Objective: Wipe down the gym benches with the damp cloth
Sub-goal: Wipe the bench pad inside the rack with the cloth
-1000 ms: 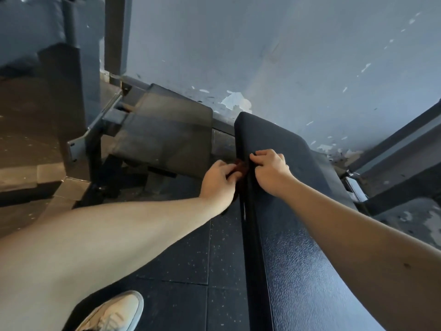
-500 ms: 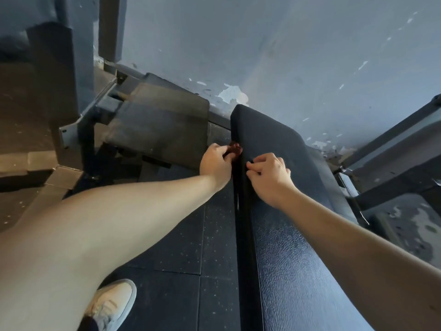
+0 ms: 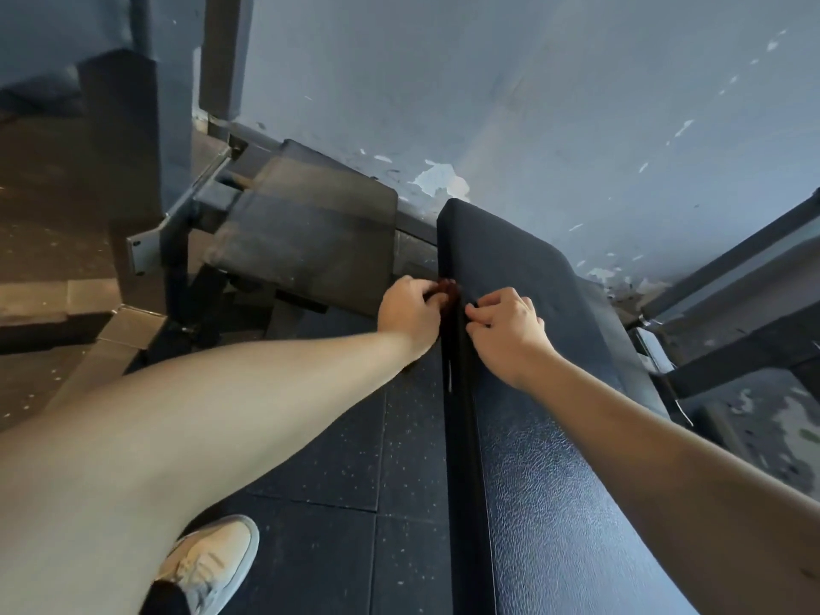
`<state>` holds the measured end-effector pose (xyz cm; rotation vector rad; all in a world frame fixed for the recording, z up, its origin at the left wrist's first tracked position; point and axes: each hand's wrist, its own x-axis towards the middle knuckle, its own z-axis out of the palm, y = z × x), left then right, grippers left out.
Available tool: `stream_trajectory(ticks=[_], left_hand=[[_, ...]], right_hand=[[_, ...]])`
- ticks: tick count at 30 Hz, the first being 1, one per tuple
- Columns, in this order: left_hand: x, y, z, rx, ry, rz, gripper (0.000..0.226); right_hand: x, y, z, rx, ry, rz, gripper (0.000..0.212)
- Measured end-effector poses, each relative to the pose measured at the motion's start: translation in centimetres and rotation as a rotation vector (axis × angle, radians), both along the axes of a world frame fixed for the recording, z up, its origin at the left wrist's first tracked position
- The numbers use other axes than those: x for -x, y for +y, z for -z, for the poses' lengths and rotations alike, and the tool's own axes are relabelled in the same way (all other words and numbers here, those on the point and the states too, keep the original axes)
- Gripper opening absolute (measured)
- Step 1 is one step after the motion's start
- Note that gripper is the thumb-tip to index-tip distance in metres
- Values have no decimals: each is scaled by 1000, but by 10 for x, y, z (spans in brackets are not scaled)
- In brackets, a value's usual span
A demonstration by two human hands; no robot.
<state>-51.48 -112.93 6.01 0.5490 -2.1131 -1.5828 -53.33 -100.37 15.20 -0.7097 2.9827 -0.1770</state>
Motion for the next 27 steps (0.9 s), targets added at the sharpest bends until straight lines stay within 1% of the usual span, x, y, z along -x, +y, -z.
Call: stream_trajectory(ticks=[3, 9, 12, 15, 18, 21, 23, 25, 27], left_hand=[[-3, 3, 0, -5, 13, 12, 23], [-55, 18, 6, 22, 164, 131, 16], [-39, 15, -8, 62, 205, 115, 18], [-8, 7, -14, -17, 198, 51, 19], [13, -5, -17, -66, 189, 33, 18], [23, -9, -19, -86, 155, 6, 19], [18, -6, -16, -63, 126, 6, 20], [0, 1, -9, -59, 121, 32, 17], [-28, 9, 2, -82, 91, 71, 15]], right_hand=[[-1, 0, -1, -4, -14, 4, 37], [-5, 2, -5, 52, -82, 23, 48], [-4, 3, -7, 94, -130, 68, 46], [4, 5, -6, 197, -150, 161, 46], [19, 15, 4, 232, -178, 161, 51], [15, 15, 4, 225, -183, 138, 55], [2, 8, -6, 196, -170, 118, 53], [-5, 5, -12, 133, -165, 90, 54], [-11, 6, -15, 55, -110, 44, 51]])
